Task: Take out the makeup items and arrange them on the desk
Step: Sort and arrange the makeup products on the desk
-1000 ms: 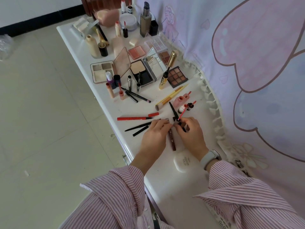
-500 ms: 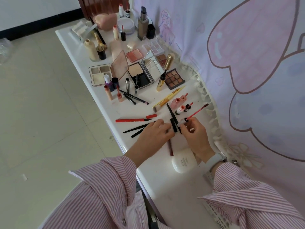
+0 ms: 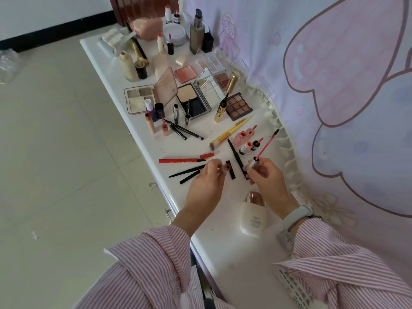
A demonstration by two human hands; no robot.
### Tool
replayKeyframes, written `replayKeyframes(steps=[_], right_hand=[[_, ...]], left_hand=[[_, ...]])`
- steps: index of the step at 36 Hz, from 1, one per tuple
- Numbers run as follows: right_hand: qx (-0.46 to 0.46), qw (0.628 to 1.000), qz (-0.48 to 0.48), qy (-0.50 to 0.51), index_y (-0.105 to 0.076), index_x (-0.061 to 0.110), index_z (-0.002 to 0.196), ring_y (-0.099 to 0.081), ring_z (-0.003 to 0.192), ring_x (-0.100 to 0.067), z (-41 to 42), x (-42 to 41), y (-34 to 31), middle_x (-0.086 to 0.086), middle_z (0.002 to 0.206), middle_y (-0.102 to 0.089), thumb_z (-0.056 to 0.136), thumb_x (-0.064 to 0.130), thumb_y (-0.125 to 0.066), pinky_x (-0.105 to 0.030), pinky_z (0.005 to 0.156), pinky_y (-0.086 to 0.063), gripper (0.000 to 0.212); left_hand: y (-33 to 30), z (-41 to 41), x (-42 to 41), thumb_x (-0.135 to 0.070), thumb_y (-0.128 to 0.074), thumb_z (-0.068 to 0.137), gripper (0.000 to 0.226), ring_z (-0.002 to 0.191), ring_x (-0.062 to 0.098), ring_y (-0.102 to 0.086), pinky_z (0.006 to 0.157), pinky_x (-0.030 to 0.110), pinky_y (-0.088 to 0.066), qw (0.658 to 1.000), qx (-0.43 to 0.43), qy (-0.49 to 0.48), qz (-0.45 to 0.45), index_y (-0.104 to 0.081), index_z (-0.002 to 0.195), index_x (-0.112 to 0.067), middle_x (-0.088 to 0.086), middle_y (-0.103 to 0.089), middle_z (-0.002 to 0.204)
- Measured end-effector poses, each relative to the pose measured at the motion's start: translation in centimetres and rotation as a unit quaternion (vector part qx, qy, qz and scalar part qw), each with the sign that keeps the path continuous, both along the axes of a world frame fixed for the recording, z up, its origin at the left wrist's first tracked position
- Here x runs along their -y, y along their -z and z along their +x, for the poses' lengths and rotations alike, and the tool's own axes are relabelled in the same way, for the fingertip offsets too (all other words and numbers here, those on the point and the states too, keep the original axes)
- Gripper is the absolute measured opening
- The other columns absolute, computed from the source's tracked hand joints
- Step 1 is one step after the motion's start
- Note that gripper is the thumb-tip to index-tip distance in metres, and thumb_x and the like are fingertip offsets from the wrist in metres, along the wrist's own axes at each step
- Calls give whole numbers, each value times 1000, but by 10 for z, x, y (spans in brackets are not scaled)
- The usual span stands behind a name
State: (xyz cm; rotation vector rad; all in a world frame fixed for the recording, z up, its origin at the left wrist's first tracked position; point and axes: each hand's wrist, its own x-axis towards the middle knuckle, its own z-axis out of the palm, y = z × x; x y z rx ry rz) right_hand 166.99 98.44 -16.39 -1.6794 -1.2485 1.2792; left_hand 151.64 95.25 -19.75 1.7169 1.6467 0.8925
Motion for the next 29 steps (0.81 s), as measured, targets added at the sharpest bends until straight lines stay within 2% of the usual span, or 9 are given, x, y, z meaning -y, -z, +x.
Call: replayKeyframes(steps=[3,8,11,14,17,19,22,25,29], right_hand=[[-19,1000,-12,8,-58,16,88,-58,66,-8,-6,1,0,-8,85,-65,87,3,-58,-15,61,-49,13],[-15,1000,-9,-1,-58,14,89,-58,62,7,-13,1,-1,-1,86,-67,87,1,-58,-9,59,-47,14],[-14,1000,-15,-4,-61,12,93,-56,58,5,-16,1,-1,-1,81,-65,86,4,-60,-9,57,-45,10],[-9,1000,-17,-10,-61,18,89,-54,62,-4,-20,2,1,3,76,-61,86,7,-62,-10,57,-46,11],[24,999,-8,-20,-60,22,83,-56,69,-5,-23,2,5,5,79,-63,85,10,-64,-12,65,-46,13],[50,998,8,-26,-60,21,89,-61,78,-5,-25,1,9,6,83,-65,84,13,-66,-11,70,-46,11],[120,990,34,-68,-61,19,98,-60,85,-6,-26,0,13,4,90,-65,83,17,-67,-10,75,-46,16],[204,971,70,-104,-64,16,102,-56,98,-16,-25,-1,18,-3,102,-61,83,19,-66,-26,86,-46,19],[281,943,118,-130,-63,9,110,-50,106,-19,-25,-4,22,-9,110,-57,86,13,-61,-21,85,-38,25]], left_hand=[[3,3,6,-39,-36,93,31,81,28,-67,64,43,-56,999,8,-44,12,-40,111,-14,8,-66,103],[3,5,13,-37,-37,88,24,69,22,-68,56,38,-57,994,0,-92,55,-36,105,-20,3,-70,91],[4,4,13,-37,-37,88,23,68,22,-68,55,38,-56,993,4,-109,52,-36,104,-22,4,-70,88],[6,4,14,-34,-41,90,20,67,23,-67,54,39,-56,992,9,-116,48,-38,104,-20,6,-68,86],[8,4,15,-25,-48,89,23,75,24,-69,56,41,-56,991,20,-126,36,-49,105,-8,6,-69,90],[8,4,14,-24,-48,89,25,76,25,-69,57,42,-56,991,19,-128,32,-52,104,-4,8,-69,89],[6,6,11,-16,-54,91,20,79,27,-68,63,43,-57,991,34,-129,22,-53,106,-2,8,-68,94],[3,9,6,-13,-56,92,19,85,28,-66,70,45,-56,991,55,-122,-3,-53,108,-2,8,-67,101],[-1,10,0,-19,-53,94,19,87,24,-64,75,44,-55,990,74,-117,-20,-53,107,-5,7,-65,99]])
